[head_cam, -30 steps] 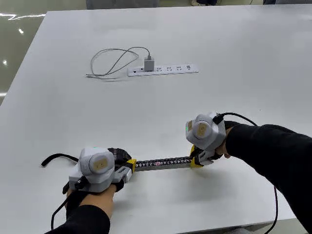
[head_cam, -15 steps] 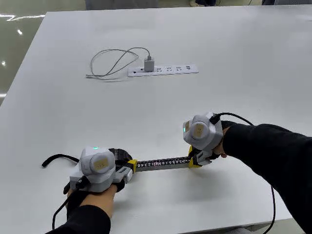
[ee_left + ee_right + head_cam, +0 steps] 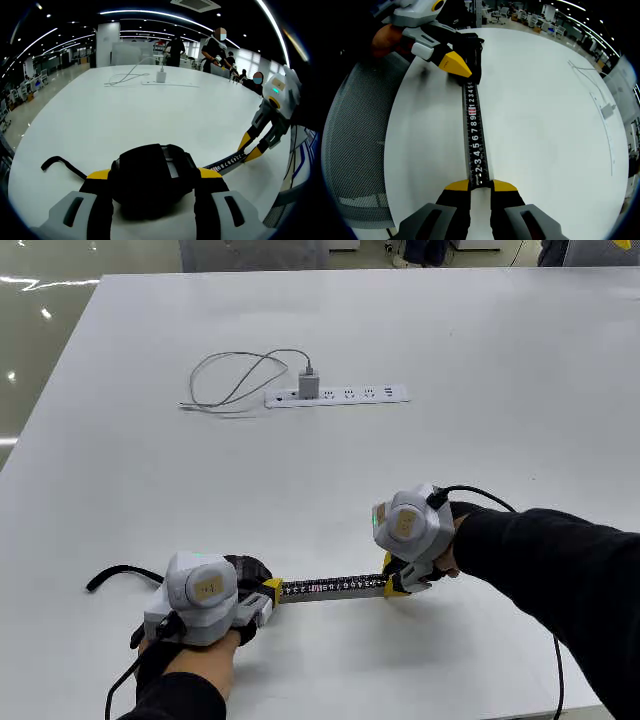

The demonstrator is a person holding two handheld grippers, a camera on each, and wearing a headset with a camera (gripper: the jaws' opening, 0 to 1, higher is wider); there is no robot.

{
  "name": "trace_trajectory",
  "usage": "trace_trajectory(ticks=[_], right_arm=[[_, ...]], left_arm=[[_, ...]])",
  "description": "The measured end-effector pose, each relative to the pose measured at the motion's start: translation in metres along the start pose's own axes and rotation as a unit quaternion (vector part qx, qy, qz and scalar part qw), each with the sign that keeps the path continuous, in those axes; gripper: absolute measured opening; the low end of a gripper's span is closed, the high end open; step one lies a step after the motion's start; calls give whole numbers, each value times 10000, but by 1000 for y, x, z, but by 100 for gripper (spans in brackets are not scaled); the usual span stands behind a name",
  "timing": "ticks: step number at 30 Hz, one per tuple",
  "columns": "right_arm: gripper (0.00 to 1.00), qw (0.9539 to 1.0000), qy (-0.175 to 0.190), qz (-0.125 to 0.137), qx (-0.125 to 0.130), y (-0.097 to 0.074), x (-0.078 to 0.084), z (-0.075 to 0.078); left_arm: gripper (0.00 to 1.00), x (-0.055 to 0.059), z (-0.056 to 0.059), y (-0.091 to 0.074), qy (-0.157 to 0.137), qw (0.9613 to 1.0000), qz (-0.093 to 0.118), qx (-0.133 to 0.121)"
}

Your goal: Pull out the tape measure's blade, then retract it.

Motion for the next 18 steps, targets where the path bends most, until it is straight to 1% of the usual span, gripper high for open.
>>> trace_trajectory(ticks=[8, 13, 18], right_arm=[[11, 10000, 44, -13, 16, 1, -4, 0], [11, 9995, 308, 47, -39, 1, -5, 2], [11, 9997, 255, 58, -34, 1, -6, 0]], left_arm=[[61, 0, 0, 0, -16, 10000, -3, 22], [61, 0, 0, -1, -46, 9999, 10, 94], [61, 0, 0, 0, -55, 9999, 44, 102]])
Point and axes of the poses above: the centre of the closed fingertips' face, and the gripper's own axes: y roughly forward along the fingers, z roughly to its right, x roughly out of its underside, the point moved 2 cm from there along -y, roughly backward along the fingers, and after that the axes turned 6 degrees about -z, right-handed, at the moved point
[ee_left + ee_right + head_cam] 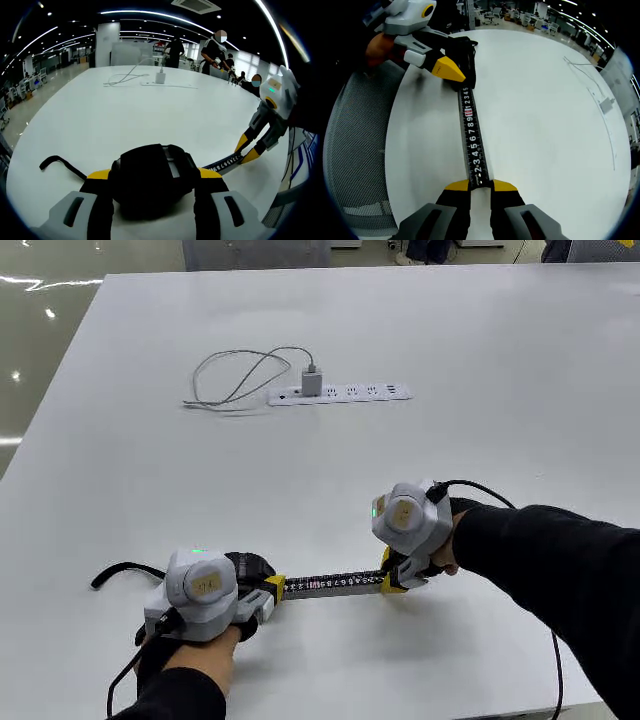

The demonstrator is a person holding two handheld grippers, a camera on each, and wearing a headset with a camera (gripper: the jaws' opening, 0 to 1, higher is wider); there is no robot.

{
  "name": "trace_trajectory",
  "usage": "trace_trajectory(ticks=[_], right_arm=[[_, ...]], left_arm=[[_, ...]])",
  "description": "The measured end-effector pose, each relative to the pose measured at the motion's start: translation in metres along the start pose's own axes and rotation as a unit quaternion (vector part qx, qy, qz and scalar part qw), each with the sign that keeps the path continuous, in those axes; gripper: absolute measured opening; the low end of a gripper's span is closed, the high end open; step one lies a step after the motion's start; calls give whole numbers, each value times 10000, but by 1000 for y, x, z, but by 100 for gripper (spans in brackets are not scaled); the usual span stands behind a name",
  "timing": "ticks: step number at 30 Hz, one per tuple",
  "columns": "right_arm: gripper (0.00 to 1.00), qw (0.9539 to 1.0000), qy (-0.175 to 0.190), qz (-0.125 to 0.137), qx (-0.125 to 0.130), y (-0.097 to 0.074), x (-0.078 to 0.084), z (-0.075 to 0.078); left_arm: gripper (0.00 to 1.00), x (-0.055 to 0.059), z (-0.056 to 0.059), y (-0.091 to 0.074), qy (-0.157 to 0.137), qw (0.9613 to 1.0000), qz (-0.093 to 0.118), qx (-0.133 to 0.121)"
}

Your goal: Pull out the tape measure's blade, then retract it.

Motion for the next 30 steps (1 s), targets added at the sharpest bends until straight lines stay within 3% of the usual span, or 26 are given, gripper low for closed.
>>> trace_trajectory(ticks=[30], right_arm=[[10, 10000, -1, -71, 26, 5, -16, 0]], left_arm=[[61, 0, 0, 1, 18, 10000, -33, 13]])
Point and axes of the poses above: the centre of the closed fingertips' face, and the gripper's own axes: y roughly forward along the fingers, z roughly to its right, x roughly out of its underside, the point moved 2 cm from there along -y, roughly backward along the fingers, and after that the axes turned 6 degrees about -z, right-handed, at the moved point
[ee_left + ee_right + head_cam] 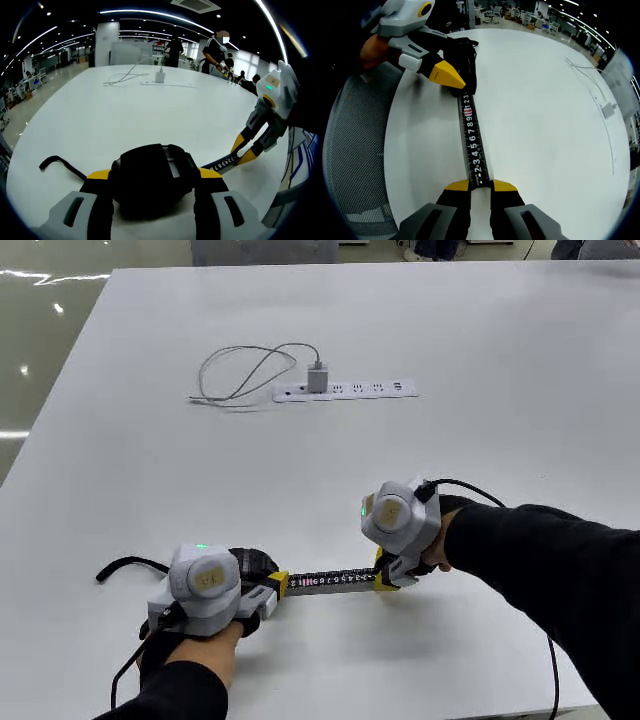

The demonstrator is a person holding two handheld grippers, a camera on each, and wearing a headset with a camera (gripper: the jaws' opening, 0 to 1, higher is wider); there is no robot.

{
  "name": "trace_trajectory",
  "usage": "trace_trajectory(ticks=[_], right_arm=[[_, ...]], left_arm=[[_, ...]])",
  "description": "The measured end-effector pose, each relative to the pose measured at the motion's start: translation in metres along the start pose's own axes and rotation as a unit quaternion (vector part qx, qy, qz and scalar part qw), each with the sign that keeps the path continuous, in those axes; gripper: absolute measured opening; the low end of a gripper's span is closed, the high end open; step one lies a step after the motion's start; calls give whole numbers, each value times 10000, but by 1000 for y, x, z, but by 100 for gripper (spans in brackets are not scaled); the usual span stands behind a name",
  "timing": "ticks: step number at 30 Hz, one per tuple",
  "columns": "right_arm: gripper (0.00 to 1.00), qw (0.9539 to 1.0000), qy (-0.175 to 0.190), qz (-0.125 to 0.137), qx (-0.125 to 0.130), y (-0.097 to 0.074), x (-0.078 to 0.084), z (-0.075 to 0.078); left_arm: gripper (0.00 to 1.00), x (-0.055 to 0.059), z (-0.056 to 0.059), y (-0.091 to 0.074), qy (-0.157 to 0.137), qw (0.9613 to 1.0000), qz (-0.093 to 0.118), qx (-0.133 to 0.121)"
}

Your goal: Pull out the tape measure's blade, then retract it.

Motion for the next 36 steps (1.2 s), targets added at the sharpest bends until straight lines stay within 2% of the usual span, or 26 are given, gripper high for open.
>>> trace_trajectory(ticks=[10, 17, 36], right_arm=[[10, 10000, -21, 27, -21, 1, -4, 0], [11, 9997, -244, 56, 12, 2, -7, -1], [10, 9997, -172, 138, -52, 3, -14, -3]], left_arm=[[61, 0, 0, 0, 0, 10000, 0, 23], [61, 0, 0, 0, 19, 10000, 8, 54], [61, 1, 0, -1, 6, 9999, 16, 131]])
Point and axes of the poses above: the centre of the closed fingertips' face, and the gripper's own axes: y roughly forward along the fingers, z roughly to its right, x roughly out of its underside, the point moved 2 cm from there along -y, roughly backward along the fingers, and after that the axes turned 6 degrees about -z, right-handed, at the moved point
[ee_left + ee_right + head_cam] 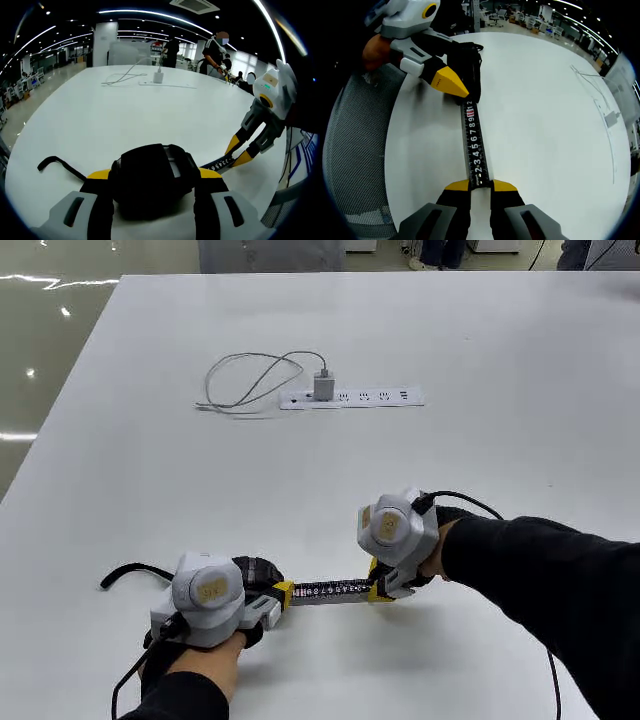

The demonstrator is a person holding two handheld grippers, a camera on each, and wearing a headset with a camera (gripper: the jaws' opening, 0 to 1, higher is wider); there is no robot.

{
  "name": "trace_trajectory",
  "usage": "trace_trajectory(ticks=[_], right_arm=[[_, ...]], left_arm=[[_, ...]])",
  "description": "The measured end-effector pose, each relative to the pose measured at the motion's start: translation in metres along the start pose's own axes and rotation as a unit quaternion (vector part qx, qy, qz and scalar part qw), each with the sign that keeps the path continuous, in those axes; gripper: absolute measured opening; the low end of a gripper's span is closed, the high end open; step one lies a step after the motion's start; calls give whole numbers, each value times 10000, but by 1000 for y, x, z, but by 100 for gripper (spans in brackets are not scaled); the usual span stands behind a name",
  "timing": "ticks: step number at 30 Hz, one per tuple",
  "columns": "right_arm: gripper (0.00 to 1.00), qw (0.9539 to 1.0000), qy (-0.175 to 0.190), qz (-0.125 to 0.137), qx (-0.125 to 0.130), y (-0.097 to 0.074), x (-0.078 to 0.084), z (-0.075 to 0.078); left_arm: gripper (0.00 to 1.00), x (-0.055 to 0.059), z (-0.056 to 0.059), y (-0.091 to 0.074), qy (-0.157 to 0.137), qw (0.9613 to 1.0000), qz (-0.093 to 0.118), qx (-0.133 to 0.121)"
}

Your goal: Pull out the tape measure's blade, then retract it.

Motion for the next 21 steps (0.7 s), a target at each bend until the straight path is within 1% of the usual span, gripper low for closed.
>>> trace_trajectory(ticks=[16, 21], right_arm=[[11, 9999, 1, 129, -100, 1, -5, 0], [11, 9997, 55, 186, -144, 1, -6, 0]], left_arm=[[60, 0, -1, -1, -76, 9999, 34, 62], [60, -1, -1, -1, -64, 9999, 45, 82]])
Point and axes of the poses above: the centre of the closed fingertips' face, and the gripper's own axes: y roughly forward along the fingers, z roughly to its right, x roughly out of its underside, the point moved 2 cm from there along -y, roughly backward along the fingers, and after that the axes turned 6 degrees about -z, right-handed, at the moved point
